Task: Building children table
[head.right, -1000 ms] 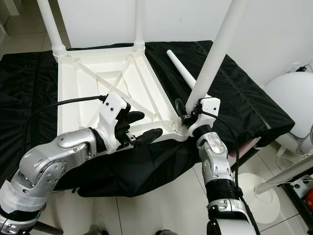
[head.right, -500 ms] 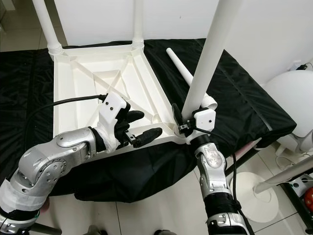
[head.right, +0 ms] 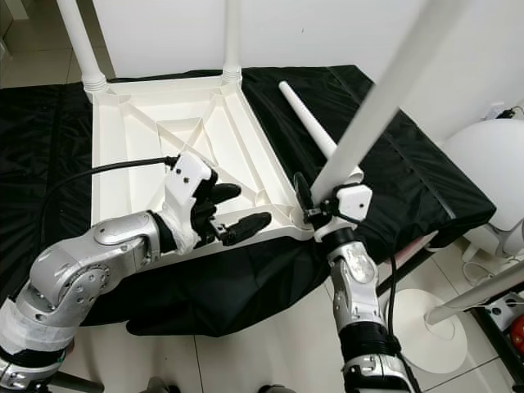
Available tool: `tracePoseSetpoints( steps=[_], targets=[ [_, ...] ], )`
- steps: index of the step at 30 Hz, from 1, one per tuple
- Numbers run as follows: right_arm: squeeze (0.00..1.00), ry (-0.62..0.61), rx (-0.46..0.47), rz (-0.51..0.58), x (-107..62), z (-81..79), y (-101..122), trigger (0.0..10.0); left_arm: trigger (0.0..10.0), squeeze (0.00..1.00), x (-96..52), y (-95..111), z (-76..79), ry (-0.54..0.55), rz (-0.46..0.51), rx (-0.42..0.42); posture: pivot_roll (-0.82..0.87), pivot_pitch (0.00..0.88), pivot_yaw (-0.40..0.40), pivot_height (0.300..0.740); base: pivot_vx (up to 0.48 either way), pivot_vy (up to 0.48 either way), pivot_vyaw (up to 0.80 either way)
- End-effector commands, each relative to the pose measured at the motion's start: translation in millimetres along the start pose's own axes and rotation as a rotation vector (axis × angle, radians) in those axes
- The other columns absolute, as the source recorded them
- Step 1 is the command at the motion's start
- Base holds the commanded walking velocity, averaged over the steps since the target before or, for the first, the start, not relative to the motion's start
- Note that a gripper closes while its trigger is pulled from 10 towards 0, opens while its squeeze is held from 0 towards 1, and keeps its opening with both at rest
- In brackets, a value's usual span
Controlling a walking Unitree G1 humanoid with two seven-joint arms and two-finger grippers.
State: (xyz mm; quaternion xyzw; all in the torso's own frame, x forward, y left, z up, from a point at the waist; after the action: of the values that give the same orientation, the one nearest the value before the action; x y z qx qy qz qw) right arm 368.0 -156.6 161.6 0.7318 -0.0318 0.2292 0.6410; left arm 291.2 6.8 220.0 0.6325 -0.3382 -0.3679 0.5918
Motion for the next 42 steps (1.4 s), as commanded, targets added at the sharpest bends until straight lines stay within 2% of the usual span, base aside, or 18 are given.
tracePoseSetpoints(
  steps=[1,5,8,9,12,19,22,26,33,37,42],
  targets=[
    [0.00,-0.051,0.073,-0.178,-27.9,2.5,-46.5,10.0,10.0,0.00,-0.7,7.9,13.4,-0.100,0.024,0.023,0.04,0.111,-0.025,0.740,0.000,0.000,0.00],
    [0.00,-0.060,0.092,-0.193,-30.4,-0.2,-50.9,10.0,10.0,0.00,-0.6,8.0,13.5,-0.099,0.024,0.025,0.04,0.110,-0.027,0.740,0.000,0.000,0.00],
    [0.00,-0.037,0.063,-0.228,-29.5,-3.2,-55.9,10.0,10.0,0.00,-0.7,8.3,13.6,-0.101,0.024,0.025,0.04,0.110,-0.027,0.740,0.000,0.000,0.00],
    [0.00,0.004,0.011,-0.286,-25.2,-4.5,-61.2,10.0,10.0,0.00,-0.7,8.6,13.7,-0.103,0.025,0.027,0.04,0.110,-0.027,0.740,0.000,0.000,0.00],
    [0.00,0.034,-0.022,-0.328,-20.6,-3.6,-63.5,10.0,10.0,0.00,-0.4,8.9,13.4,-0.105,0.025,0.029,0.04,0.109,-0.021,0.740,0.000,0.000,0.00],
    [0.00,0.071,0.014,-0.410,-17.5,0.6,-71.3,10.0,10.0,0.00,0.3,10.4,13.3,-0.104,0.028,0.035,0.04,0.101,-0.027,0.740,0.000,0.000,0.00],
    [0.00,0.075,0.010,-0.418,-17.5,1.5,-72.1,10.0,10.0,0.00,0.5,11.2,13.5,-0.104,0.030,0.036,0.04,0.101,-0.027,0.740,0.000,0.000,0.00],
    [0.00,0.069,0.062,-0.437,-19.4,1.6,-76.2,10.0,10.0,0.00,0.2,12.1,12.4,-0.097,0.035,0.037,0.04,0.094,-0.035,0.740,0.000,0.000,0.00],
    [0.00,0.038,0.066,-0.472,-20.5,-0.3,-82.7,10.0,10.0,0.00,-0.1,11.7,13.1,-0.099,0.036,0.038,0.05,0.092,-0.039,0.740,0.000,0.000,0.00],
    [0.00,0.021,0.052,-0.485,-18.5,-0.3,-84.2,10.0,10.0,0.00,0.0,11.8,13.2,-0.099,0.036,0.040,0.04,0.088,-0.040,0.740,0.000,0.000,0.00],
    [0.00,-0.004,-0.017,-0.450,-12.2,0.1,-78.3,10.0,10.0,0.00,-0.2,11.6,13.2,-0.100,0.035,0.044,0.04,0.083,-0.042,0.740,0.000,0.000,0.00]
  ],
)
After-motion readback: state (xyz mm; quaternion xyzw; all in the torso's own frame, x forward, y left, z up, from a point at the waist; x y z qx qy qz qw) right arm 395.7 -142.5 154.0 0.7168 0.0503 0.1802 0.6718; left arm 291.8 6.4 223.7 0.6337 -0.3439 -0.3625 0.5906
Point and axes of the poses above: a point about 5 cm out from each wrist's last joint towards the gripper, its own x axis pointing out of the wrist towards the gripper, its own y axis along the axis of the wrist's last joint, z = x × y, the point moved 6 cm from there along x, pointing out of the wrist towards the gripper, and after that the axes turned 2 degrees about x, right-handed, at the moved point
